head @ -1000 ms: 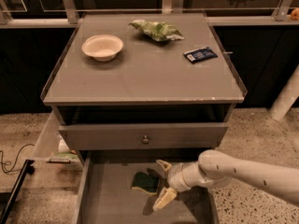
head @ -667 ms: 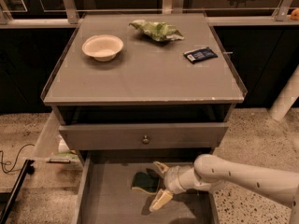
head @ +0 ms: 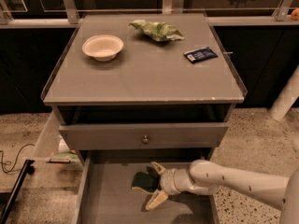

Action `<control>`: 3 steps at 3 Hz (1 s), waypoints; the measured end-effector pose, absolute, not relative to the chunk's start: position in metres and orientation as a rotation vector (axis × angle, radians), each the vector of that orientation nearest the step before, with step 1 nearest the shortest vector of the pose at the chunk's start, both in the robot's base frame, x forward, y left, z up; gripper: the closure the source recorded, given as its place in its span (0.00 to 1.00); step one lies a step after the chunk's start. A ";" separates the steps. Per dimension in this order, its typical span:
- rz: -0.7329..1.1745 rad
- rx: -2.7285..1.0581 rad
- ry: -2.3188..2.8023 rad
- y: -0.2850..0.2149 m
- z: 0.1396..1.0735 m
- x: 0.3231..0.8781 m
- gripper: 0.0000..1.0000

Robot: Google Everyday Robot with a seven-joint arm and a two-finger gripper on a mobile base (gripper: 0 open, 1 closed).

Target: Pick sponge from middle drawer and place on counter

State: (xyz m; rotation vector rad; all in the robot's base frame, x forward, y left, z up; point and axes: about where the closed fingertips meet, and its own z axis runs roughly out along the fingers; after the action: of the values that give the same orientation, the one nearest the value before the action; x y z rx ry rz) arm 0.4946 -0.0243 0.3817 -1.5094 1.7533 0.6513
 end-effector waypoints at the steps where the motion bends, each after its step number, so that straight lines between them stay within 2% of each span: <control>1: 0.643 -1.488 1.762 -0.026 0.368 0.502 0.00; 2: 0.666 -1.462 1.775 -0.030 0.357 0.505 0.00; 3: 0.670 -1.459 1.776 -0.030 0.356 0.506 0.15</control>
Offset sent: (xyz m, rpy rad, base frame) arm 0.0162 -0.0137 -0.0375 0.0404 0.0398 -0.0533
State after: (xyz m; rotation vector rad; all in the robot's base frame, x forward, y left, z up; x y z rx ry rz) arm 0.5056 -0.0300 0.3556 -1.4587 1.7764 0.6704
